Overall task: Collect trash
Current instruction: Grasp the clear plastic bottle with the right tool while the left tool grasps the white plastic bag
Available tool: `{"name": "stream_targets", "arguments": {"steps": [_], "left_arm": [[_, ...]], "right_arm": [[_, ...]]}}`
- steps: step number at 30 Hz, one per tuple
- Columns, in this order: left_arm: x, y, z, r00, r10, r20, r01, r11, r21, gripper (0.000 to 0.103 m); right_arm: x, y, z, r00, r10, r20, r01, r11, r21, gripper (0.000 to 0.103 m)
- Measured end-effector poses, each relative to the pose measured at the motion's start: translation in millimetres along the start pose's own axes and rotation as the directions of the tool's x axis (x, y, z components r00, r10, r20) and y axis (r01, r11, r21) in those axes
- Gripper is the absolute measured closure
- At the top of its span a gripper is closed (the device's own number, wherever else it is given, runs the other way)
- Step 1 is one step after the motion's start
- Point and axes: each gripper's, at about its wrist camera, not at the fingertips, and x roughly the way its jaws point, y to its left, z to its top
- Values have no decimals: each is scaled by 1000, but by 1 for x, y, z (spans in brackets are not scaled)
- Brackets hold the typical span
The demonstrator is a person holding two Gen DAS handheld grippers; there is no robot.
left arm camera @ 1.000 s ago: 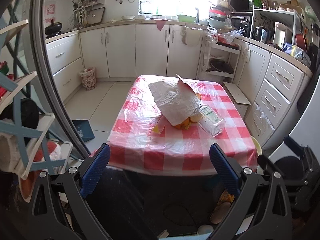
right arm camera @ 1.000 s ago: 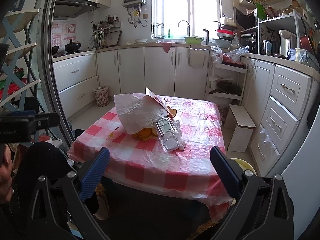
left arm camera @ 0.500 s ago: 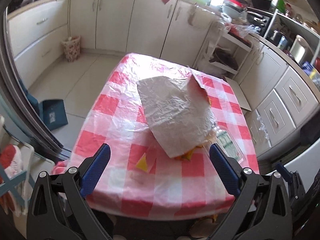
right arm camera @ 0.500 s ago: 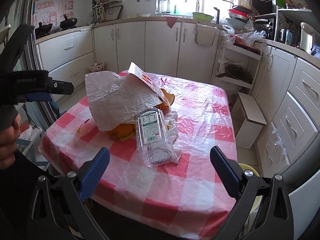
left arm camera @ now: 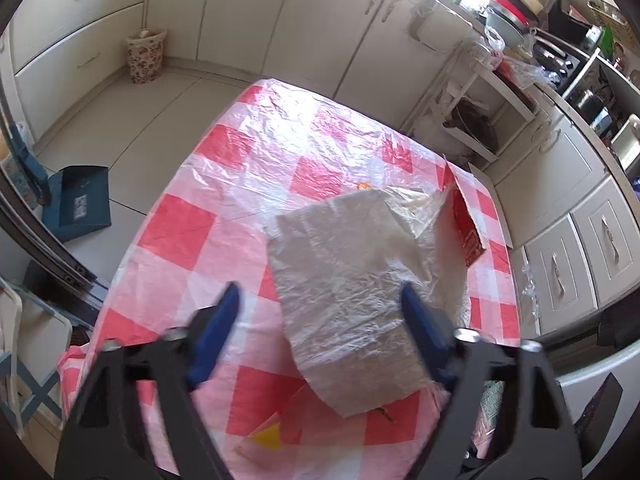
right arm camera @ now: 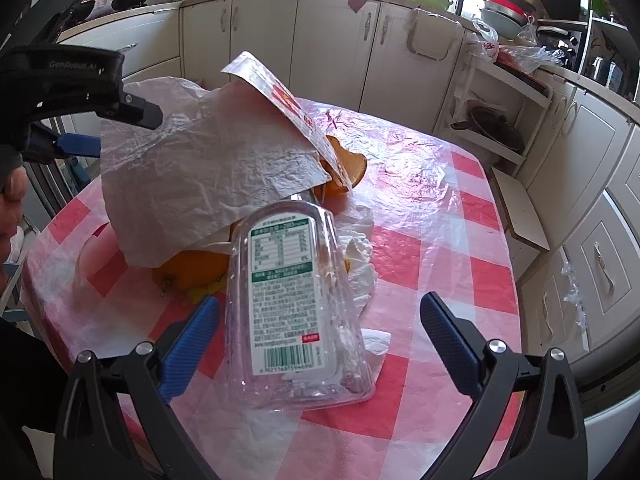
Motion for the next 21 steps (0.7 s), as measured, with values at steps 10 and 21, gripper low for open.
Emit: {"name": "stream_targets", "arguments": {"steps": [10,21], "left_arm": [[-44,-5,-9,990,-114,80,110,993,51,86],[-120,9,-25,936,-264,231,243,963,114,86]], "right_arm": [[-6,-33,-5,955,297,29,-295,925,241,47],[-29,-61,-18,908,396,137,-417,818,397,48]]}}
